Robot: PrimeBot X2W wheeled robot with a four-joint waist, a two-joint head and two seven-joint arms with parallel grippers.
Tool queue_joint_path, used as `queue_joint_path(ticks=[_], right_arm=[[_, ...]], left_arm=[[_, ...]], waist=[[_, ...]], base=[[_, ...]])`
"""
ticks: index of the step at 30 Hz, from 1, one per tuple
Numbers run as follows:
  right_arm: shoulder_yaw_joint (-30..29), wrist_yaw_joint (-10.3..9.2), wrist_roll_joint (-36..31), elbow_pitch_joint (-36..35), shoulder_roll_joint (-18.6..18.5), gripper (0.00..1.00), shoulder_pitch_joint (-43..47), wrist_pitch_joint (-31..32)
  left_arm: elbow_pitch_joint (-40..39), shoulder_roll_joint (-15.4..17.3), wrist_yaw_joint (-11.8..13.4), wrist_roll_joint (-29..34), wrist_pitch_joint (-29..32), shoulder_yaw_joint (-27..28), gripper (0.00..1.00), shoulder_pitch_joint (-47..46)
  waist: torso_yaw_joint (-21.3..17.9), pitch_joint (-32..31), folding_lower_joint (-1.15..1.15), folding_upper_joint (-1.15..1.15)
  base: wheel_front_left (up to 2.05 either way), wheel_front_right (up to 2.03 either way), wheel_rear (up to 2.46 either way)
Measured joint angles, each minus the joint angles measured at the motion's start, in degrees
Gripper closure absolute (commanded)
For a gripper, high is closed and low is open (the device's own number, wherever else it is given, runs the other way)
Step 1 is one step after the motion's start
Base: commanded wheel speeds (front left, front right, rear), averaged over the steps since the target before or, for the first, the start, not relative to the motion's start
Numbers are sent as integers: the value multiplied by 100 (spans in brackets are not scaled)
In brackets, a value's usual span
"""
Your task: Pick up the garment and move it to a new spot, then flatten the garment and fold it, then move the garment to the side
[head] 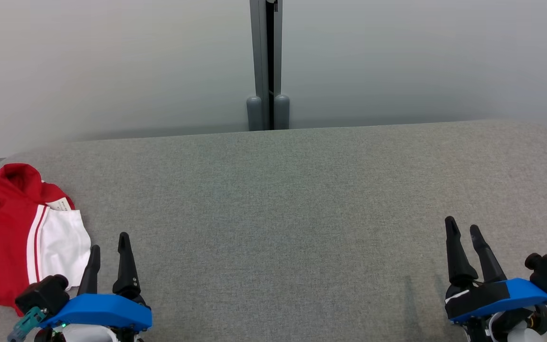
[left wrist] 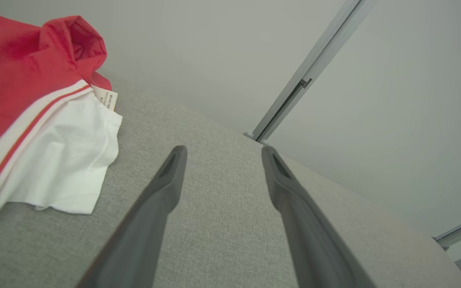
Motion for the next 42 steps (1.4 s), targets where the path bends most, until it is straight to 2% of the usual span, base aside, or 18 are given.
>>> queue_joint_path(ticks=[17, 27, 42], right_arm=[[10, 2, -1217, 152, -1, 0, 31, -247], [-51, 2, -1801, 275, -3, 0, 27, -382], [-245, 9, -2495, 88, -9, 0, 34, -549]], left_arm=[[-38, 118, 183, 1114, -249, -299, 0, 27], [-21, 132, 287, 1584, -378, -381, 0, 116], [-7, 138, 383, 2221, -553, -400, 0, 190]], waist=[[5, 22, 0, 0], [-3, -6, 0, 0], [-3, -38, 0, 2]], base=[[0, 0, 0], [0, 0, 0], [0, 0, 0]])
